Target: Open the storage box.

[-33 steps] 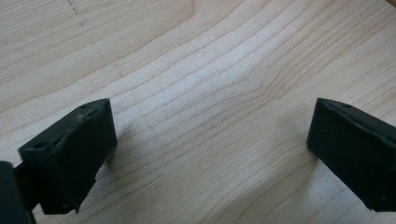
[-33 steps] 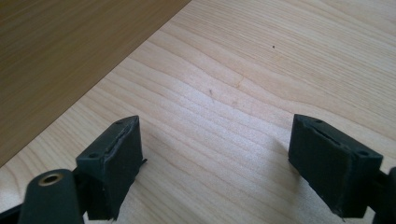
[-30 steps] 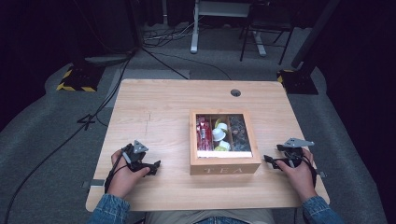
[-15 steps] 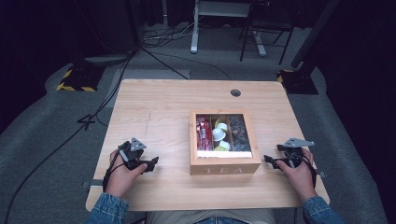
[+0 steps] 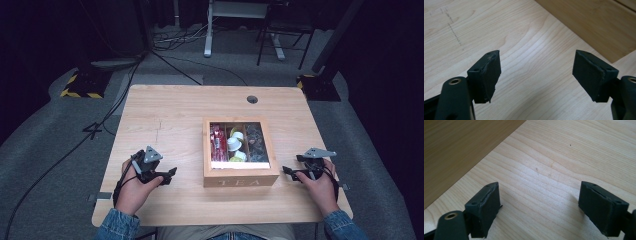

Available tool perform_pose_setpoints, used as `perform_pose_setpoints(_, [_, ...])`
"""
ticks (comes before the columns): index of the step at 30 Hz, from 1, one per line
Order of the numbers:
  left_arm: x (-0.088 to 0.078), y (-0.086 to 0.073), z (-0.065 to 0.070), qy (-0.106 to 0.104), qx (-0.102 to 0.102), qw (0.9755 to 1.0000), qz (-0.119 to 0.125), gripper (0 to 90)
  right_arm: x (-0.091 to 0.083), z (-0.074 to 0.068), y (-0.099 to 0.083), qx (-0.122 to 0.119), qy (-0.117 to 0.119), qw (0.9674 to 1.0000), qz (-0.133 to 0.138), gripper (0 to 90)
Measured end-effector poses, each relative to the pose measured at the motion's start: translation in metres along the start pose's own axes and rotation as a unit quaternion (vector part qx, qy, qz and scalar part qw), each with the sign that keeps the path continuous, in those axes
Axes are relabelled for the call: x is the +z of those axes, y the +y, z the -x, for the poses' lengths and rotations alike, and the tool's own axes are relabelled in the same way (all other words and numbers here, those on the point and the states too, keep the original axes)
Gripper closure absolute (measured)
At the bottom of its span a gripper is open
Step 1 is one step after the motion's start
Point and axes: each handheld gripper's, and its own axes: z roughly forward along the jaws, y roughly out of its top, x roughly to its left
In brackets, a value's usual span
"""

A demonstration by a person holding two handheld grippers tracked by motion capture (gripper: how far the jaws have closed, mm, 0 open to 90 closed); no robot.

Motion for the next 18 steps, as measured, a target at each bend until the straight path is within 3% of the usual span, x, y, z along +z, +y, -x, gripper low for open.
perform_pose_setpoints(6, [-0.003,0.005,0.011,-0.018,0.005,0.9998,0.009,24.0,0.0,0.0,0.0,0.0,0.0,1.0,0.0,17.4])
perform_pose_setpoints(10, [-0.001,0.01,0.023,-0.028,0.019,0.9993,0.016,24.7,0.0,0.0,0.0,0.0,0.0,1.0,0.0,17.4])
perform_pose_setpoints(15, [0.003,0.017,0.043,-0.06,0.034,0.9973,0.025,26.8,0.0,0.0,0.0,-0.001,0.0,1.0,0.0,17.4])
perform_pose_setpoints(18, [0.004,0.018,0.049,-0.067,0.037,0.9967,0.029,27.7,0.0,0.0,0.0,0.0,0.0,1.0,0.0,17.4])
